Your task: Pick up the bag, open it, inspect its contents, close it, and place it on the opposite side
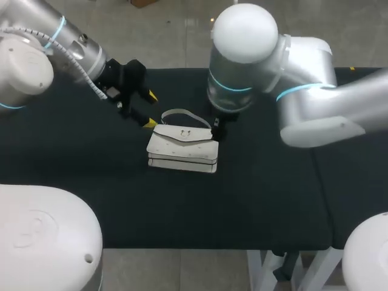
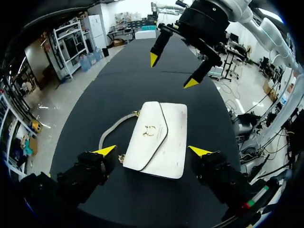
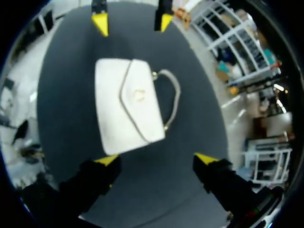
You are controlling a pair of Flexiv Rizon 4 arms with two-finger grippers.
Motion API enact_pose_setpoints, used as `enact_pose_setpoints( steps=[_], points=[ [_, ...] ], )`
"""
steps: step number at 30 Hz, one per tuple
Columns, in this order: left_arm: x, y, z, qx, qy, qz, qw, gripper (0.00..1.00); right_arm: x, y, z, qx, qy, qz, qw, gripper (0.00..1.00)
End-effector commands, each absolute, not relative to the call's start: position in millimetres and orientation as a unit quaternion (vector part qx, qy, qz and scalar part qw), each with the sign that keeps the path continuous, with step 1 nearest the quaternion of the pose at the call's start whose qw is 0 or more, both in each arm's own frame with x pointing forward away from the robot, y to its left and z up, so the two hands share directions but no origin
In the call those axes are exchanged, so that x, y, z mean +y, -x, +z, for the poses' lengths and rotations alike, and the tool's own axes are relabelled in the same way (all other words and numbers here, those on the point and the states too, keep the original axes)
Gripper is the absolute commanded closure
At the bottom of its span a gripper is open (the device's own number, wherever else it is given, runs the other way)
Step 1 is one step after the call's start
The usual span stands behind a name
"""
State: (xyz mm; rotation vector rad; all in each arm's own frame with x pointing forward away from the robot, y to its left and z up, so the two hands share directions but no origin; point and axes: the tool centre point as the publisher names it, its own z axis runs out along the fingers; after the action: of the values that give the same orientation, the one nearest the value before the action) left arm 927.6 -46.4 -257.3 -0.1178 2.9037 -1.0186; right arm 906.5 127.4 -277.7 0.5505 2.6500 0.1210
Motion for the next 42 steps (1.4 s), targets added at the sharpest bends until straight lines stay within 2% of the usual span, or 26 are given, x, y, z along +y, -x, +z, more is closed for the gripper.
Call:
enact_pose_setpoints(
  steps=[1, 4, 7, 21, 22, 27, 29, 37, 42],
  points=[
    [-53.5, -926.1, -250.5, 0.877, 0.395, -0.256, -0.1, 0.0, 120.4, -931.4, -263.3, 0.875, -0.482, 0.024, -0.041, 0.0],
    [-56.6, -921.5, -253.6, 0.834, 0.469, -0.246, -0.154, 0.0, 110.4, -930.0, -261.8, 0.78, -0.613, 0.063, -0.114, 0.0],
    [-58.7, -915.0, -259.2, 0.813, 0.514, -0.24, -0.134, 0.0, 105.0, -921.7, -264.5, 0.733, -0.659, 0.085, -0.143, 0.0],
    [-58.7, -915.0, -259.2, 0.813, 0.514, -0.24, -0.134, 0.0, 105.0, -921.7, -264.5, 0.733, -0.659, 0.085, -0.143, 0.0],
    [-61.4, -918.5, -261.3, 0.779, 0.553, -0.251, -0.154, 0.0, 105.0, -921.7, -264.5, 0.733, -0.659, 0.085, -0.143, 0.0],
    [-59.8, -912.0, -267.8, 0.686, 0.646, -0.251, -0.222, 0.0, 104.5, -918.1, -270.1, 0.642, -0.728, 0.126, -0.204, 0.0],
    [-56.4, -909.5, -269.2, 0.663, 0.662, -0.251, -0.243, 0.0, 102.9, -915.3, -272.0, 0.607, -0.741, 0.141, -0.249, 0.0],
    [-43.8, -905.8, -281.6, 0.607, 0.689, -0.268, -0.293, 0.0, 109.1, -906.9, -282.5, 0.521, -0.782, 0.213, -0.268, 0.0],
    [-40.9, -900.5, -290.2, 0.605, 0.683, -0.282, -0.295, 0.0, 117.7, -903.5, -294.6, 0.501, -0.773, 0.25, -0.299, 0.0]
  ],
)
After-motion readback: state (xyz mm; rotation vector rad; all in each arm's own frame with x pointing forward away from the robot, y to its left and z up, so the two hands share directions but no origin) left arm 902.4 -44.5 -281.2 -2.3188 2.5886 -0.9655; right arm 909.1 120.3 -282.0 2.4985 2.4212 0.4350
